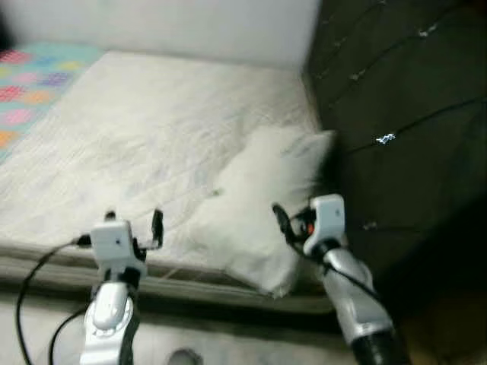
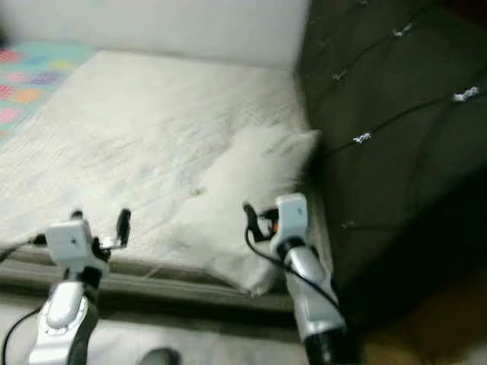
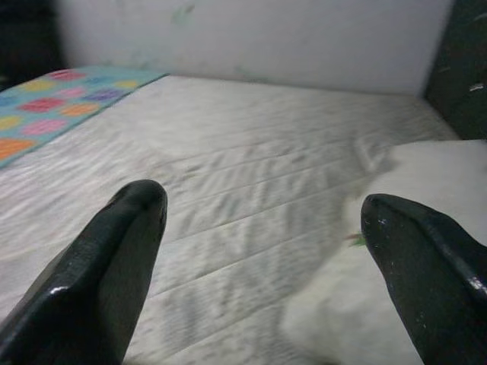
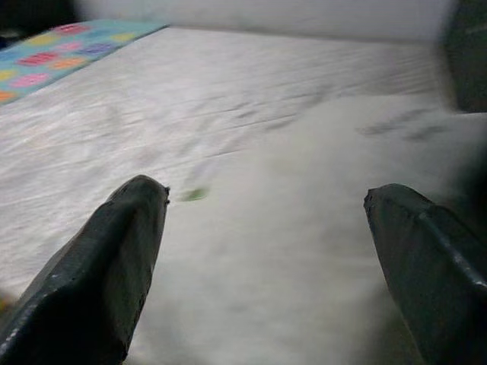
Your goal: Clean up the room
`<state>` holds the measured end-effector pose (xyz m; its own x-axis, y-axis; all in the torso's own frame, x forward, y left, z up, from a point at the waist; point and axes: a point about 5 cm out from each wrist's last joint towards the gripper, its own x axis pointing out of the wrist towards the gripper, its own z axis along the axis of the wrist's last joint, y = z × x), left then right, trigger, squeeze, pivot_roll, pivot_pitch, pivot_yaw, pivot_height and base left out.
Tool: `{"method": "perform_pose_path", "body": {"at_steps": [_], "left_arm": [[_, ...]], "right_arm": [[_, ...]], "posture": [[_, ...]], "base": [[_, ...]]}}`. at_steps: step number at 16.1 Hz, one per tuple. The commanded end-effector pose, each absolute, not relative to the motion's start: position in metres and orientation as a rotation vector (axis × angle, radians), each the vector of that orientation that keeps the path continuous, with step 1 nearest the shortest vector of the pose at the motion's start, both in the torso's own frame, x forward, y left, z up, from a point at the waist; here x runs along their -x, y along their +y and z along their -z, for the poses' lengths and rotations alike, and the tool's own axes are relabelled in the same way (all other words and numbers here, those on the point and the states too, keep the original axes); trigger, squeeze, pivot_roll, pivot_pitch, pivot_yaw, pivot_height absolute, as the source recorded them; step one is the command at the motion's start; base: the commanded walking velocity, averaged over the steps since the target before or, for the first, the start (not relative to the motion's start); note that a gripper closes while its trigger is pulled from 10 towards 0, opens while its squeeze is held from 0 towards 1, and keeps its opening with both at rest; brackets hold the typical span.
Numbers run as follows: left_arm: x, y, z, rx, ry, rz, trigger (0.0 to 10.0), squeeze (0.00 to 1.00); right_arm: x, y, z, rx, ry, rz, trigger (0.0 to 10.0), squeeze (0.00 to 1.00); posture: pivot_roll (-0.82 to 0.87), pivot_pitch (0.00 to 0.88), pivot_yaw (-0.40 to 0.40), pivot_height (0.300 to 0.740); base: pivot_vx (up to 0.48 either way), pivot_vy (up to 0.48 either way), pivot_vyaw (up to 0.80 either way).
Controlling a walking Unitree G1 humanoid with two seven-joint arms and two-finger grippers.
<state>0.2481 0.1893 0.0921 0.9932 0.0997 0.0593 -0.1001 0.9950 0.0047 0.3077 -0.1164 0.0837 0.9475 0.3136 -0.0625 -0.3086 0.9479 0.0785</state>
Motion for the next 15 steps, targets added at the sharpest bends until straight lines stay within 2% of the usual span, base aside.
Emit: {"method": "perform_pose_path", "body": {"at_steps": [1, 6, 8, 9, 11, 15], "left_arm": [[-0.252, 0.188, -0.099, -0.009, -0.081, -0.081, 10.0, 0.00], [-0.249, 0.183, -0.097, 0.005, -0.067, -0.087, 10.0, 0.00], [-0.245, 0.183, -0.093, 0.008, -0.052, -0.086, 10.0, 0.00], [-0.244, 0.184, -0.091, 0.007, -0.048, -0.087, 10.0, 0.00], [-0.244, 0.184, -0.092, 0.007, -0.046, -0.087, 10.0, 0.00], [-0.245, 0.181, -0.095, 0.012, -0.049, -0.061, 10.0, 0.00]], "right_arm": [[-0.309, -0.114, -0.090, -0.066, 0.054, -0.333, 10.0, 0.00], [-0.310, -0.124, -0.087, -0.019, 0.100, -0.302, 10.0, 0.00], [-0.306, -0.120, -0.091, 0.044, 0.070, -0.320, 10.0, 0.00], [-0.304, -0.119, -0.093, 0.019, 0.053, -0.328, 10.0, 0.00], [-0.304, -0.123, -0.095, 0.061, 0.036, -0.281, 10.0, 0.00], [-0.303, -0.130, -0.095, 0.005, 0.060, -0.239, 10.0, 0.00]], "posture": [[0.14, 0.146, -0.037, 0.740], [0.13, 0.154, -0.054, 0.740], [0.13, 0.158, -0.054, 0.740], [0.13, 0.158, -0.054, 0.740], [0.12, 0.165, -0.049, 0.740], [0.12, 0.186, -0.040, 0.740]], "base": [[0.000, 0.000, 0.00], [0.000, 0.000, 0.00], [0.000, 0.000, 0.00], [0.000, 0.000, 0.00], [0.000, 0.000, 0.00], [0.000, 0.000, 0.00]]}}
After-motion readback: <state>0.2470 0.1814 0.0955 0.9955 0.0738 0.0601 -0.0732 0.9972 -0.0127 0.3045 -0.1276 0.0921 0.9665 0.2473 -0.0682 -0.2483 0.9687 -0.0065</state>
